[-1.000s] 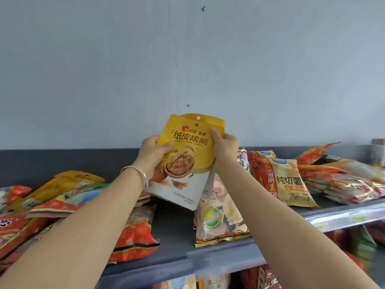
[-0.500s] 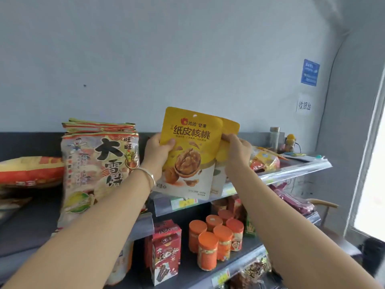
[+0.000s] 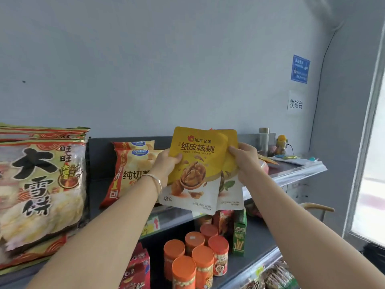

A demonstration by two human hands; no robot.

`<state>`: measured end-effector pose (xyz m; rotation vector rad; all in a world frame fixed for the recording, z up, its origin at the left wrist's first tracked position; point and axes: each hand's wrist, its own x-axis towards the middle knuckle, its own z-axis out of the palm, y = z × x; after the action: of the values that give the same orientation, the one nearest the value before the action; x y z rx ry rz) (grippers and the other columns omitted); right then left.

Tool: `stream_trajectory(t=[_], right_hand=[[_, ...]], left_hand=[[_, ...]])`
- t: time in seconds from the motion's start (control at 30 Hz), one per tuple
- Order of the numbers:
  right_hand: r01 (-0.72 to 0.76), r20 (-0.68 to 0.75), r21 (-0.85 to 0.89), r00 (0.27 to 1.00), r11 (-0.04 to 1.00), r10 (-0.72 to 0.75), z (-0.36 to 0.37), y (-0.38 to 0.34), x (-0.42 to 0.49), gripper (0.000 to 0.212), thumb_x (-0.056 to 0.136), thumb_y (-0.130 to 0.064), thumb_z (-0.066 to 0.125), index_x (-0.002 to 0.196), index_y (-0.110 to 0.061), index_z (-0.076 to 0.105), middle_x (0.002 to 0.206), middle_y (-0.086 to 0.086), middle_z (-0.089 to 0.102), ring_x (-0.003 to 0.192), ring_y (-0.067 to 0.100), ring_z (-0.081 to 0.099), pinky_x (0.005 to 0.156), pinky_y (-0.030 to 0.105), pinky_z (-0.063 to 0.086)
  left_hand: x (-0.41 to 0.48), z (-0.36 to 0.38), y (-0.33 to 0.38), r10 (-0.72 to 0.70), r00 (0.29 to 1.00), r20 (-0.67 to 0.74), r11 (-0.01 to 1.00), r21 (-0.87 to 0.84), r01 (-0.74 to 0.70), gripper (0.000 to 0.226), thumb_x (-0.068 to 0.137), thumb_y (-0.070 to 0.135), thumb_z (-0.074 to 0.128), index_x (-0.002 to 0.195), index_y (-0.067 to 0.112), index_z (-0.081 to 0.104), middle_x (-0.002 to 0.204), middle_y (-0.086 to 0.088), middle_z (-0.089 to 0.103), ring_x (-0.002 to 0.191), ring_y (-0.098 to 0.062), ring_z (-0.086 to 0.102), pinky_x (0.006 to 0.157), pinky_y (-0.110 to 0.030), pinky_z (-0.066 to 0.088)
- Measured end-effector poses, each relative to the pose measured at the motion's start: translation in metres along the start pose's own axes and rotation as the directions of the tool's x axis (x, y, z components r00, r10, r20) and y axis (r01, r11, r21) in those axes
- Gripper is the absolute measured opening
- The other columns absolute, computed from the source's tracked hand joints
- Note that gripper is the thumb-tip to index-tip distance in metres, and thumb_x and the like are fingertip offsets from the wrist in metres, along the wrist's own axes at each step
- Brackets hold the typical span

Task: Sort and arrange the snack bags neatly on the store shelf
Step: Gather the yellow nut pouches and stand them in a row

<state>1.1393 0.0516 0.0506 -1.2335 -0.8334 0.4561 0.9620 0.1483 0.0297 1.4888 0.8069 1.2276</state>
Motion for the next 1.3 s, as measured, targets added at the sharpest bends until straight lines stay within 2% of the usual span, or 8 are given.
stream_trajectory(t=[0.13, 0.4, 0.57, 0.8, 0.93, 1.07, 1.2, 1.3], right_hand=[[-0.042, 0.004, 0.056, 0.999, 0.998, 0.042, 0.015, -0.005, 0.052, 0.021, 0.096, -0.008, 0.052, 0.078, -0.013, 0.060, 0.076, 0.006, 0.065, 0.064, 0.020, 0.062, 0.062, 0.035, 0.056], [0.088, -0.111, 0.038, 0.990, 0.995, -0.083, 0.054, -0.007, 0.136, 0.017, 0.097, -0.017, 0.049, 0.083, -0.024, 0.053, 0.105, 0.016, 0.067, 0.099, 0.037, 0.065, 0.086, 0.053, 0.054], [0.179, -0.071, 0.094, 0.982, 0.979, -0.173, 0.082, 0.011, 0.173, 0.015, 0.100, -0.020, 0.043, 0.088, -0.026, 0.050, 0.099, 0.008, 0.065, 0.081, 0.024, 0.059, 0.080, 0.044, 0.054], [0.167, 0.224, 0.246, 0.948, 0.955, -0.224, 0.138, 0.044, 0.206, 0.010, 0.103, -0.025, 0.037, 0.105, -0.025, 0.047, 0.102, 0.002, 0.062, 0.081, 0.015, 0.062, 0.063, 0.029, 0.053], [0.096, 0.509, 0.178, 0.843, 0.979, -0.175, 0.153, 0.063, 0.217, 0.020, 0.095, -0.011, 0.044, 0.094, -0.029, 0.055, 0.094, 0.005, 0.067, 0.073, 0.016, 0.068, 0.053, 0.028, 0.056], [0.023, 0.739, -0.111, 0.670, 0.994, 0.068, 0.144, 0.073, 0.230, 0.010, 0.093, -0.019, 0.056, 0.087, -0.023, 0.063, 0.082, 0.002, 0.071, 0.069, 0.014, 0.069, 0.055, 0.027, 0.056], [0.070, 0.798, -0.199, 0.591, 0.978, 0.120, 0.142, 0.079, 0.233, 0.017, 0.095, -0.015, 0.051, 0.101, -0.015, 0.066, 0.089, 0.006, 0.071, 0.077, 0.023, 0.066, 0.066, 0.036, 0.059], [0.053, 0.779, -0.185, 0.617, 0.981, 0.113, 0.140, 0.080, 0.226, 0.023, 0.097, -0.013, 0.041, 0.099, -0.017, 0.063, 0.083, 0.005, 0.067, 0.071, 0.023, 0.060, 0.062, 0.033, 0.054]], left_hand=[[0.053, 0.008, 0.003, -0.056, 0.998, -0.003, 0.994, -0.089, 0.055, 0.009, 0.094, 0.010, 0.052, 0.101, 0.011, 0.059, 0.116, -0.020, 0.063, 0.105, -0.037, 0.060, 0.097, -0.052, 0.045], [0.137, 0.025, 0.018, 0.061, 0.995, -0.075, 0.985, -0.155, -0.072, 0.025, 0.094, 0.009, 0.053, 0.118, 0.006, 0.057, 0.110, -0.014, 0.065, 0.098, -0.032, 0.063, 0.090, -0.047, 0.050], [0.167, 0.019, 0.008, 0.165, 0.968, -0.186, 0.983, -0.049, -0.177, 0.015, 0.094, 0.013, 0.053, 0.108, 0.016, 0.058, 0.107, -0.006, 0.065, 0.095, -0.024, 0.063, 0.081, -0.037, 0.051], [0.188, -0.001, -0.011, 0.386, 0.835, -0.393, 0.915, 0.275, -0.294, 0.010, 0.093, 0.017, 0.054, 0.102, 0.018, 0.058, 0.096, 0.003, 0.064, 0.093, -0.019, 0.060, 0.082, -0.034, 0.048], [0.192, -0.012, -0.025, 0.451, 0.729, -0.516, 0.860, 0.468, -0.201, 0.019, 0.093, 0.019, 0.054, 0.108, 0.007, 0.057, 0.107, -0.010, 0.064, 0.100, -0.029, 0.059, 0.089, -0.043, 0.047], [0.191, -0.015, -0.028, 0.478, 0.651, -0.590, 0.837, 0.531, -0.133, 0.006, 0.092, 0.017, 0.054, 0.095, 0.012, 0.054, 0.096, -0.008, 0.062, 0.089, -0.026, 0.056, 0.076, -0.034, 0.042], [0.188, -0.004, -0.029, 0.459, 0.572, -0.679, 0.863, 0.495, -0.105, 0.004, 0.093, 0.015, 0.051, 0.093, 0.013, 0.048, 0.088, 0.000, 0.055, 0.087, -0.026, 0.053, 0.072, -0.031, 0.036], [0.190, 0.010, -0.037, 0.432, 0.600, -0.674, 0.851, 0.525, -0.023, 0.017, 0.094, 0.014, 0.048, 0.108, 0.005, 0.047, 0.112, -0.015, 0.052, 0.102, -0.033, 0.052, 0.084, -0.040, 0.042]])
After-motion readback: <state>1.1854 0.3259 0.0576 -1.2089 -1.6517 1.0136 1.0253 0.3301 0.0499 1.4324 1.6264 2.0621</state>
